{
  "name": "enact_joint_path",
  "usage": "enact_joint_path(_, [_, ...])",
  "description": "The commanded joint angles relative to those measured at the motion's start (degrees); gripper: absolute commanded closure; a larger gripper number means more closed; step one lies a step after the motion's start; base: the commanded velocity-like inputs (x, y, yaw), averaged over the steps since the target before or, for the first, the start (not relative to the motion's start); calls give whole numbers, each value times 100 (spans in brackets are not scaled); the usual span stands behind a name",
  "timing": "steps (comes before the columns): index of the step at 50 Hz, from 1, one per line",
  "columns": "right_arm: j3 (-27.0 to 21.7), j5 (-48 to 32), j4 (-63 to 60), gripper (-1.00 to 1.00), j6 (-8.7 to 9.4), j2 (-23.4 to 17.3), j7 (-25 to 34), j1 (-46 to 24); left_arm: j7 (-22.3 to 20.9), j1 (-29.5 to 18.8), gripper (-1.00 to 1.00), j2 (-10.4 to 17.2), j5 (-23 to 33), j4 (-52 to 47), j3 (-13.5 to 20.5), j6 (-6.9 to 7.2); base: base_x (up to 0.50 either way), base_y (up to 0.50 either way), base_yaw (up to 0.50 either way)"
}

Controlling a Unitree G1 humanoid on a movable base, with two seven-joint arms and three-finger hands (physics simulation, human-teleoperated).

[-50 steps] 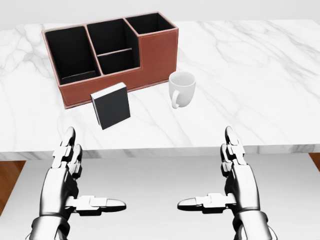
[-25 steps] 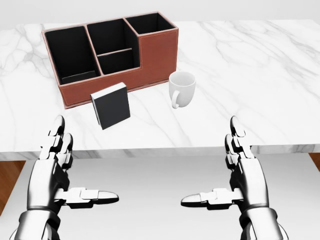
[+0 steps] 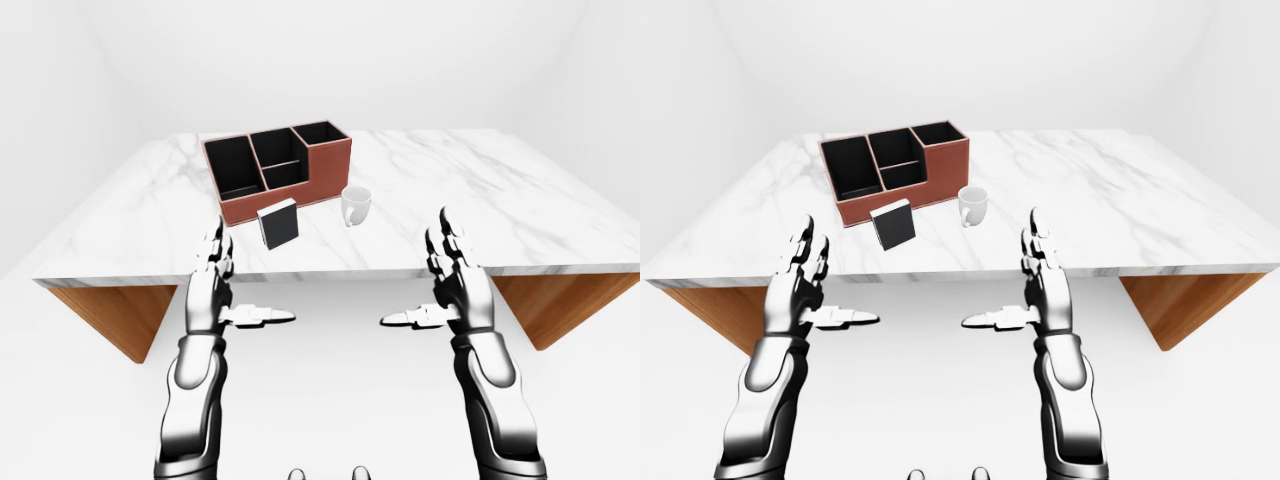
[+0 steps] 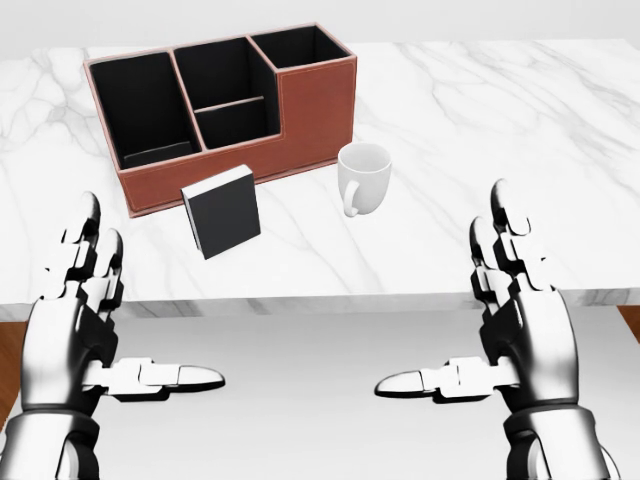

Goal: Pick up the book and place it in the front compartment of the caddy.

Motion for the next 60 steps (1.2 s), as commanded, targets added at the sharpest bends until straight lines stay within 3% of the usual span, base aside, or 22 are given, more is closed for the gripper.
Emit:
enact_joint_path(1, [-3, 154, -666, -100, 0, -26, 182, 107, -34, 3, -100, 10, -40, -393, 51, 0, 0, 0, 0])
enact_joint_path(13, [-147, 433, -904, -100, 0, 13, 126, 80, -63, 27, -100, -1, -52, -576, 53, 0, 0, 35, 0])
enact_joint_path(42, [-76, 175, -783, -100, 0, -12, 65, 98, -84, 73, -100, -19, -59, -615, 26, 0, 0, 49, 0])
enact_joint_path(50, [32, -237, -598, -100, 0, -12, -35, 41, -85, 56, -100, -15, -61, -554, 31, 0, 0, 0, 0])
enact_joint_path(60, [-116, 154, -778, -100, 0, 22, 33, 39, -75, 41, -100, -14, -58, -512, 25, 0, 35, 0, 0])
